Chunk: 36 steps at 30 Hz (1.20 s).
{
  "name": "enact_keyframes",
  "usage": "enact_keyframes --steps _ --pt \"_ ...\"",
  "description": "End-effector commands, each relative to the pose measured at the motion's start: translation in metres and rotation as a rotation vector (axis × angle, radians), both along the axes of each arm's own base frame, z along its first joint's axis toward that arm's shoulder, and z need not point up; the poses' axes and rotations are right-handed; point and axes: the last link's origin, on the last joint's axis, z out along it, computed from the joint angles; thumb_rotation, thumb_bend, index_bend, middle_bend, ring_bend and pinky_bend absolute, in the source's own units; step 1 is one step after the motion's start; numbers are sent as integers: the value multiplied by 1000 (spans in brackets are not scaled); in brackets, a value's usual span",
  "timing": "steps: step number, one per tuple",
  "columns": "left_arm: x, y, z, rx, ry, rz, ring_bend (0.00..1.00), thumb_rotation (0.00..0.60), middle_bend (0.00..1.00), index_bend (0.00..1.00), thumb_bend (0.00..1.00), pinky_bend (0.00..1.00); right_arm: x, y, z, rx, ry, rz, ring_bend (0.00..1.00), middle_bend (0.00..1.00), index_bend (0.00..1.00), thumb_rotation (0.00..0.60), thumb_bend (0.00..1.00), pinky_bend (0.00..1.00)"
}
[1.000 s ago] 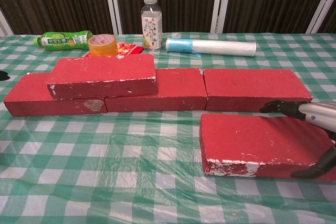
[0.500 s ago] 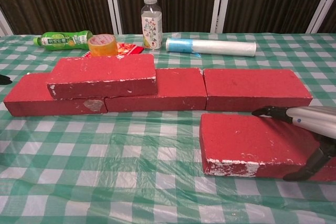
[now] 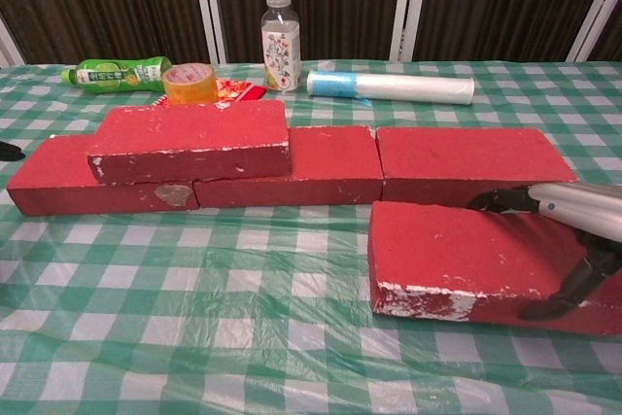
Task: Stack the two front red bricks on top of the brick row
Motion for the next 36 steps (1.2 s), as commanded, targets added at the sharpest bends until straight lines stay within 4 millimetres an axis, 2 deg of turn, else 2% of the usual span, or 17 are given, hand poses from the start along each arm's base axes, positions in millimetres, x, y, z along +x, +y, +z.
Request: enact_keyframes --steps 1,4,10,14,17,22,28,36 --pt "1 -1 0 7 4 -5 0 600 0 0 234 55 6 0 11 -30 -32 19 166 290 436 600 121 240" --pt "2 -3 0 12 10 -11 0 600 0 0 234 55 13 -3 24 -62 -59 55 166 291 435 600 120 240" --pt "2 -4 -3 28 33 -11 0 600 0 0 241 56 35 -25 54 -121 -29 174 168 292 432 600 120 243" --pt "3 -3 -3 39 46 -17 0 600 0 0 244 56 58 -57 71 -186 -56 239 174 292 403 600 121 311" --pt "3 -2 -3 49 52 -19 0 600 0 0 251 55 68 -83 77 -204 -78 251 187 292 409 600 121 319" --pt "0 1 -2 78 69 -3 0 600 0 0 250 55 74 -121 77 -183 -52 252 197 292 413 600 120 319" --pt "-3 5 -4 90 84 18 0 600 0 0 251 55 67 -152 68 -138 -25 207 197 292 379 600 121 319" --pt "-3 7 -5 102 93 27 0 600 0 0 251 55 56 -167 53 -80 -42 169 197 292 379 600 121 319"
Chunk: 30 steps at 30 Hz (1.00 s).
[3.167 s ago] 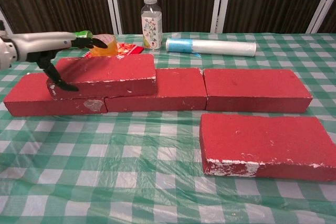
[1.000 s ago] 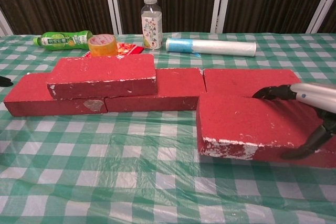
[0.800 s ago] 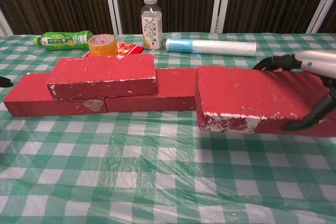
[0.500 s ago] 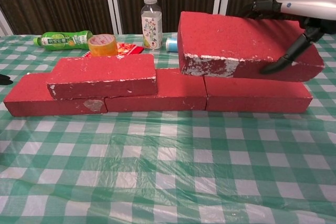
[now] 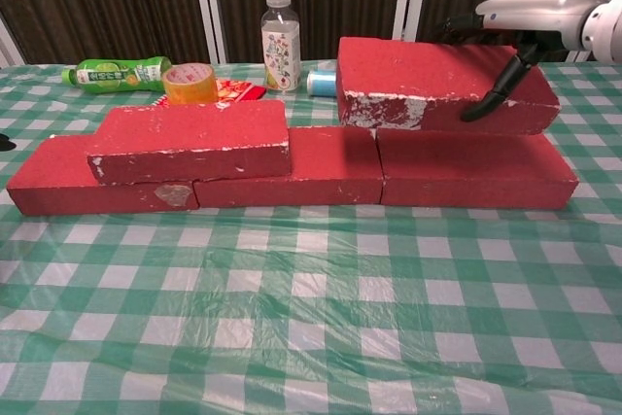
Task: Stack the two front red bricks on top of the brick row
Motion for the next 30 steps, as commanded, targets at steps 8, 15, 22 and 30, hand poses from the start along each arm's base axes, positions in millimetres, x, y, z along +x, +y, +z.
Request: enact_keyframes --steps 8,15,22,30 --pt "2 0 -1 5 -1 -2 0 600 0 0 249 55 -1 -7 -30 92 14 5 197 292 376 600 120 319" --pt "0 1 1 6 -11 -2 0 600 0 0 248 55 5 -7 -40 109 36 19 197 292 372 600 120 319" --pt "0 1 3 5 -16 -3 0 600 0 0 249 56 7 -9 -43 98 32 11 197 292 367 600 121 319" --pt "-1 2 2 -1 -17 2 0 600 0 0 248 55 13 -10 -44 88 38 13 197 292 360 600 120 319"
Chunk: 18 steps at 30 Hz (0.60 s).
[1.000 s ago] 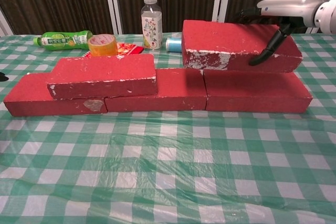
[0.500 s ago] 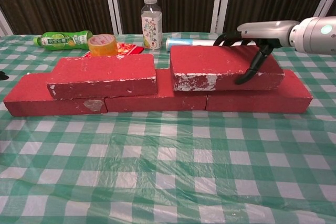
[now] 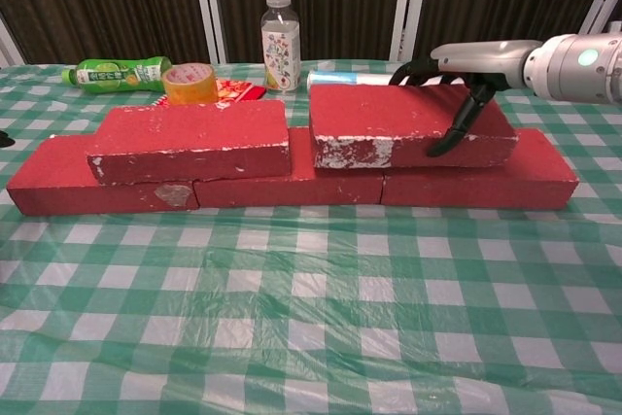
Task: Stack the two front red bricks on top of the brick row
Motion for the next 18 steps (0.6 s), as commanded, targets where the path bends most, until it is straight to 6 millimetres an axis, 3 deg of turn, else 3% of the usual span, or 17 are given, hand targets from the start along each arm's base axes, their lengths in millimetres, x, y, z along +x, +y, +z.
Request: enact_keyframes --steps 1,18 --pt "0 0 0 -2 0 1 0 600 0 0 247 55 3 0 -1 -3 2 3 197 292 360 600 121 319" --pt "0 0 1 -9 -6 1 0 600 0 0 247 55 9 2 -9 -8 13 1 197 282 314 600 120 319"
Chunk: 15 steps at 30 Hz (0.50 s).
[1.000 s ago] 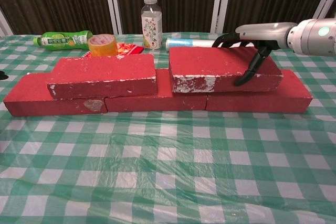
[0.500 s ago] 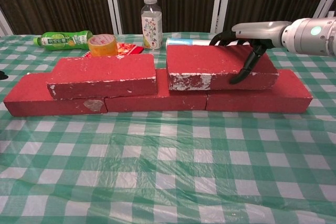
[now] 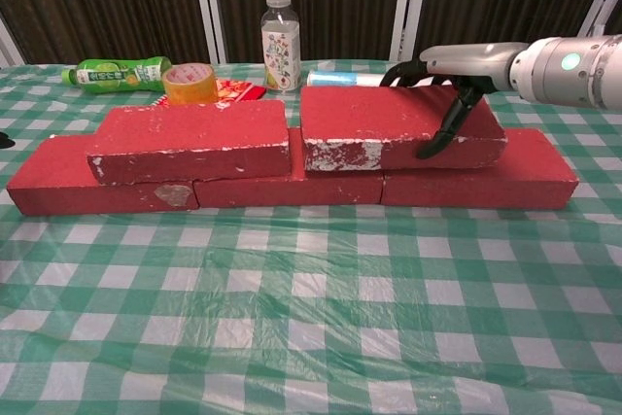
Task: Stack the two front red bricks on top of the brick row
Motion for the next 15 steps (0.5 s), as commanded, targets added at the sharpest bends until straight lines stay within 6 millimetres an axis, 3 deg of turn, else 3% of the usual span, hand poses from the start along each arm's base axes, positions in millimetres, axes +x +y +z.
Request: enact_keyframes --steps 1,15 --pt "0 0 0 -3 0 -1 0 600 0 0 248 55 0 0 -1 0 -2 -6 197 280 311 600 121 319" --pt "-1 1 2 -12 -11 6 0 600 0 0 246 55 4 -1 -5 -4 18 -13 193 256 275 600 121 319"
